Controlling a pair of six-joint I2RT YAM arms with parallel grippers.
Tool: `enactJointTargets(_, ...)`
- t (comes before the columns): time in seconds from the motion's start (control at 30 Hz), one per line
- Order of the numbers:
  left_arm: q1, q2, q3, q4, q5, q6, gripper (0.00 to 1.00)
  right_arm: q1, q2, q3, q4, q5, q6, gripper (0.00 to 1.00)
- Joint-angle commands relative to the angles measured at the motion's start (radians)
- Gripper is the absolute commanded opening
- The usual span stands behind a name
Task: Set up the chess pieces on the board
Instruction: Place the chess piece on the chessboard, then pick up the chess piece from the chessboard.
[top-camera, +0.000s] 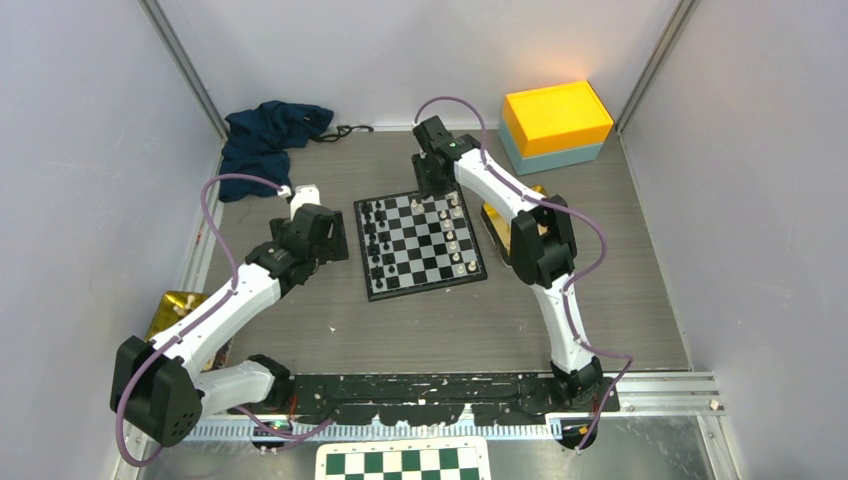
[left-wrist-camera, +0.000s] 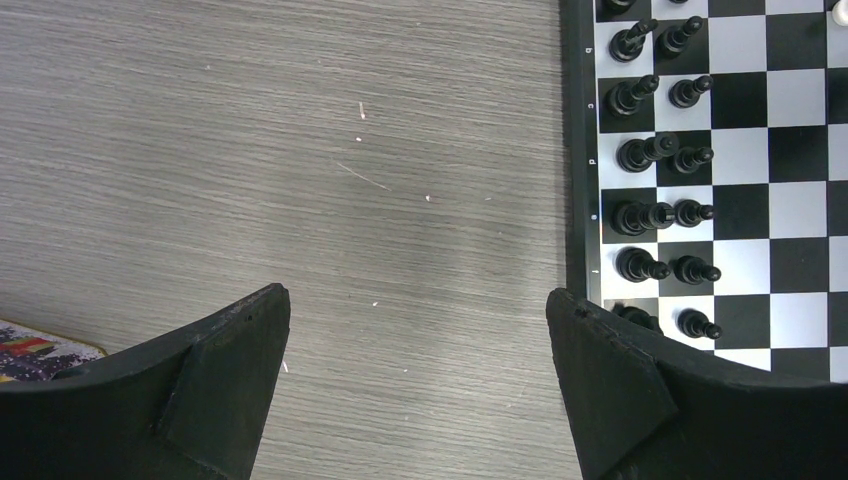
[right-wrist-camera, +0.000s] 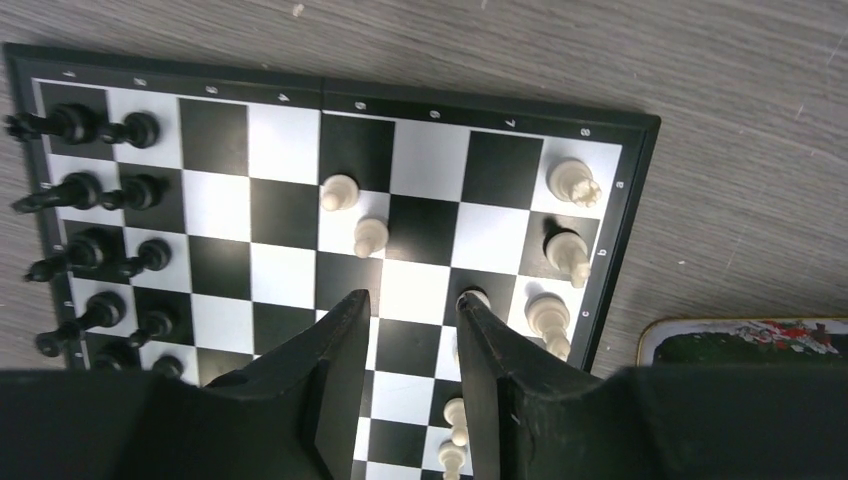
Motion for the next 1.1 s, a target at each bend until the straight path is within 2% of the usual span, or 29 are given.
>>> enactJointTargets(0.0, 0.003, -0.027, 0.015, 0.029, -0.003, -0.008, 1.00, 0.011, -0.007, 0.070, 0.002, -0.026, -0.015, 0.44)
enactJointTargets(0.8, 0.003, -0.034, 0.004, 0.035, -0.006, -0.010, 1.00, 0.026, 0.117, 0.174, 0.000, -0.071, 0.000, 0.45)
enactJointTargets(1.07, 0.003, -0.035, 0.006, 0.034, -0.012, -0.005, 1.00, 0.030, 0.133, 0.184, -0.007, -0.075, 0.001, 0.42)
